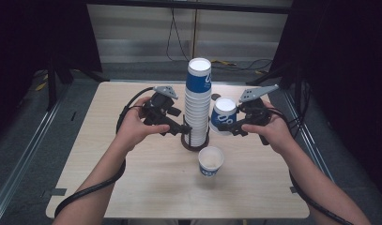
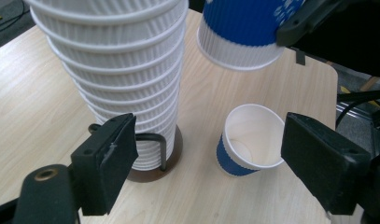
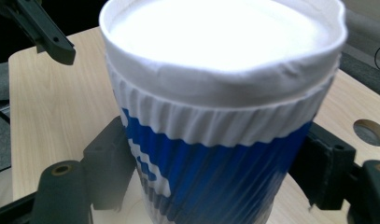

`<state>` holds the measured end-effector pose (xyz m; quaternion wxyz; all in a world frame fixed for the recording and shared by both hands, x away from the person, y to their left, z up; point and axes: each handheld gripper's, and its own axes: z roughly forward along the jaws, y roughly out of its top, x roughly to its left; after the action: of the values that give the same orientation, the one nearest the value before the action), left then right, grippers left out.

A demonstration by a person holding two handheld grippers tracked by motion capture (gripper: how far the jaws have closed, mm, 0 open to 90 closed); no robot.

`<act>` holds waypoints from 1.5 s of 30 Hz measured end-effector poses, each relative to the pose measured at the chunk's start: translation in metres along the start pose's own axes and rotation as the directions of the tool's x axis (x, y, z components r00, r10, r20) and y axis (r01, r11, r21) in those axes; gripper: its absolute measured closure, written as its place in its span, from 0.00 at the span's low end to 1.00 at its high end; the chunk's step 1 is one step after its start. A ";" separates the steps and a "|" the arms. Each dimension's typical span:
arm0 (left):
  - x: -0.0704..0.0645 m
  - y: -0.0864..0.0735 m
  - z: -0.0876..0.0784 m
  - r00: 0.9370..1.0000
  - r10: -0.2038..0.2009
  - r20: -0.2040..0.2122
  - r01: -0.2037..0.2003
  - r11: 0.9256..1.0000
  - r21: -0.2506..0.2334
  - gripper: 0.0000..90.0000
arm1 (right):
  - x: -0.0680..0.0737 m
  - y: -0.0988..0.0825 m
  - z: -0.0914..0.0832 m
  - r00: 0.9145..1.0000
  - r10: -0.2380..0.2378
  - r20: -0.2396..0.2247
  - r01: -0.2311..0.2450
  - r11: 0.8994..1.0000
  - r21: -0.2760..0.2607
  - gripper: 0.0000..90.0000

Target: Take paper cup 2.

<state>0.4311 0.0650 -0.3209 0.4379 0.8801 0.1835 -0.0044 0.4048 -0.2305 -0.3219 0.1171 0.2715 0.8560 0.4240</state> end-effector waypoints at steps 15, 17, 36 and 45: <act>-0.008 0.013 0.001 0.999 0.030 0.017 -0.030 1.000 0.006 0.20 | 0.013 -0.004 0.019 0.998 -0.037 -0.055 0.039 0.998 0.043 0.26; -0.010 0.015 0.002 0.999 0.036 0.025 -0.036 0.999 0.005 0.20 | 0.014 -0.004 0.021 0.997 -0.042 -0.059 0.045 0.998 0.048 0.26; -0.013 0.025 0.009 0.997 0.056 0.050 -0.056 0.998 0.009 0.20 | 0.023 -0.004 0.041 0.992 -0.059 -0.114 0.068 0.994 0.080 0.26; -0.016 0.028 0.020 0.997 0.052 0.060 -0.053 0.998 0.020 0.20 | 0.030 0.000 0.047 0.988 -0.074 -0.136 0.085 0.993 0.078 0.26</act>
<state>0.4279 0.0291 -0.3087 0.4337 0.8887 0.1472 -0.0213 0.4004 -0.1825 -0.3497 0.0652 0.2128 0.8892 0.3998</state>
